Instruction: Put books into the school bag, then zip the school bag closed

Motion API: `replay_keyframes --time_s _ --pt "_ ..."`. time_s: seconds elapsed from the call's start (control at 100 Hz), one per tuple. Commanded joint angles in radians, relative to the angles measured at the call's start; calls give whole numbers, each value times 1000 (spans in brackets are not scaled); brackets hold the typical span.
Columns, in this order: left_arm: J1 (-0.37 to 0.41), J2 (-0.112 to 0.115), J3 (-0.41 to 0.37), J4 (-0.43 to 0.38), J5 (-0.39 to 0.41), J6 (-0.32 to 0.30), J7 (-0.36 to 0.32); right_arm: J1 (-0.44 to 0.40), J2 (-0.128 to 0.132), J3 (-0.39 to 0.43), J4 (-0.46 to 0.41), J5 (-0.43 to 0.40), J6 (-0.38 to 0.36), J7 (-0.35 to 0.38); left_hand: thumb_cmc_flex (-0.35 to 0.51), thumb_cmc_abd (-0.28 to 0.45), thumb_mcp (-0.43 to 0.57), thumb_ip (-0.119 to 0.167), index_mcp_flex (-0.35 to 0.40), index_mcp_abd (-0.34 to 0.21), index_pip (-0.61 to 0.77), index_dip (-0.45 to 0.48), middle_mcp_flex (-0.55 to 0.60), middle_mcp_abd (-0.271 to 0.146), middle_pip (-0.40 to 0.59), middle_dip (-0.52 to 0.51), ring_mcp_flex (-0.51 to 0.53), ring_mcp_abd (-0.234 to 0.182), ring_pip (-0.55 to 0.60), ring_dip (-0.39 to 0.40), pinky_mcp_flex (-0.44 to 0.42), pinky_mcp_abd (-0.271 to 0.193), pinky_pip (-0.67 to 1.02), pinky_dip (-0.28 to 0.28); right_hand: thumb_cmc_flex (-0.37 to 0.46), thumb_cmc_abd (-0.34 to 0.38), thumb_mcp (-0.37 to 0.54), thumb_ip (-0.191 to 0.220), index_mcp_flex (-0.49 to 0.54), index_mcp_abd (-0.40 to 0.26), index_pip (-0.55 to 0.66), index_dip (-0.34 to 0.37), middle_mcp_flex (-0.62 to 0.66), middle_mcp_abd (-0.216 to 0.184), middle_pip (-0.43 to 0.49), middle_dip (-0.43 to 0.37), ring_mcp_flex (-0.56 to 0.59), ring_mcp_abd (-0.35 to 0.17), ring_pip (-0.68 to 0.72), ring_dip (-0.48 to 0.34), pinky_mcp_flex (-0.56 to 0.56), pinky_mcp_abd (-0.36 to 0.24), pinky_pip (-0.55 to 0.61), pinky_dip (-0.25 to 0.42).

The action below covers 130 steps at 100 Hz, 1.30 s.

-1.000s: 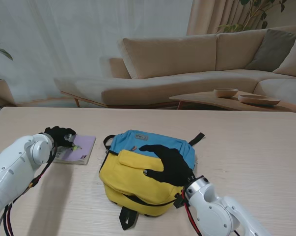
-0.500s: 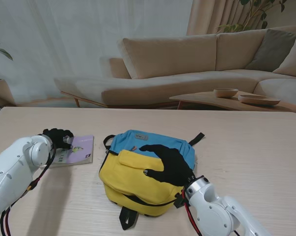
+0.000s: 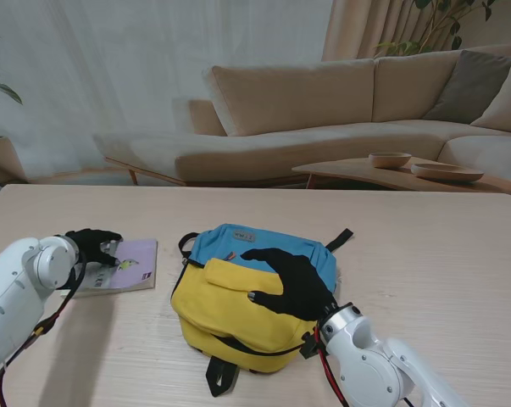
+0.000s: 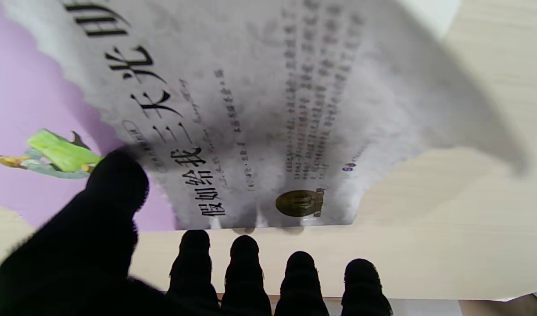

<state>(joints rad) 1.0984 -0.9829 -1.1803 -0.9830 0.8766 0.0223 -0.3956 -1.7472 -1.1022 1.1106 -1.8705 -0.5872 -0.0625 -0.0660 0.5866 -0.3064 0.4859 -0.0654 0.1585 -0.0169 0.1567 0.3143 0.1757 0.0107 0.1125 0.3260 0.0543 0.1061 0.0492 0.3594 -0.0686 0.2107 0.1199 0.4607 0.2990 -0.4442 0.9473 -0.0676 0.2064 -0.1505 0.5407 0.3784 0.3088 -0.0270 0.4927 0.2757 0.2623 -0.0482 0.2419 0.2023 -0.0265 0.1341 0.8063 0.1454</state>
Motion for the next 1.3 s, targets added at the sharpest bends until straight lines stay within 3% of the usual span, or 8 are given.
replay_keyframes --time_s 0.0,0.2,0.48,0.7,0.88,1.02,1.17,1.29 --pt "6 4 -5 -4 -1 -3 -34 -8 -7 -2 -3 -1 -1 13 -35 -24 -30 -9 -21 -18 -23 5 -18 -11 4 8 -21 -19 -15 -16 -7 -8 -55 -27 -14 8 17 51 4 5 6 -12 7 -22 11 2 -19 -30 6 2 -1 -6 18 2" --pt "11 8 -10 -13 10 -8 -58 -6 -8 -3 -3 0 2 13 -2 -93 75 -10 -19 31 25 77 20 10 177 130 -19 -10 28 75 -13 3 -28 -17 -14 8 19 51 6 5 8 -12 8 -23 12 2 -18 -28 8 3 0 -5 18 3" --pt "-1 11 33 14 76 -33 12 -5 -8 -4 -5 -2 5 13 138 -216 289 -19 -23 60 277 268 33 13 578 539 12 61 256 292 -20 63 58 186 -13 5 21 51 9 7 9 -11 9 -22 12 2 -18 -26 8 3 1 -2 21 4" --pt "-15 9 61 29 89 -29 46 -5 -8 -3 -6 -4 8 11 163 -239 336 -26 -54 -39 845 686 87 -17 868 844 3 114 648 579 -23 75 221 220 -11 4 24 51 10 7 9 -11 8 -22 12 2 -19 -26 9 4 2 -1 23 6" --pt "-20 7 78 35 92 -10 65 -4 -9 -3 -5 -3 8 7 190 -237 351 -26 75 -122 1058 1032 150 -26 907 886 23 146 765 584 -22 92 407 182 -10 2 27 51 13 10 10 -11 9 -20 13 3 -18 -25 9 4 1 0 23 6" --pt "-23 3 84 41 92 6 95 -4 -10 -3 -4 -2 9 5 345 -249 282 -74 174 -137 1080 1147 295 -29 944 1014 139 175 833 610 -2 131 594 185 -10 2 29 51 15 9 11 -11 9 -20 14 3 -18 -25 10 4 2 0 24 7" --pt "-18 -3 69 45 78 -3 129 -4 -11 -3 -4 -1 10 2 504 -250 223 -57 218 -168 1086 1147 436 -77 1011 992 410 182 897 682 166 219 825 204 -7 -1 34 51 18 10 13 -10 11 -19 15 3 -15 -23 11 5 3 1 25 7" --pt "-13 -9 54 48 58 -9 153 -4 -11 -4 -4 0 10 0 529 -258 245 -55 207 -154 1067 1076 455 -57 1017 972 603 177 924 678 313 261 1008 243 -6 -1 36 51 21 11 14 -10 11 -18 16 4 -15 -22 11 5 5 1 26 8"
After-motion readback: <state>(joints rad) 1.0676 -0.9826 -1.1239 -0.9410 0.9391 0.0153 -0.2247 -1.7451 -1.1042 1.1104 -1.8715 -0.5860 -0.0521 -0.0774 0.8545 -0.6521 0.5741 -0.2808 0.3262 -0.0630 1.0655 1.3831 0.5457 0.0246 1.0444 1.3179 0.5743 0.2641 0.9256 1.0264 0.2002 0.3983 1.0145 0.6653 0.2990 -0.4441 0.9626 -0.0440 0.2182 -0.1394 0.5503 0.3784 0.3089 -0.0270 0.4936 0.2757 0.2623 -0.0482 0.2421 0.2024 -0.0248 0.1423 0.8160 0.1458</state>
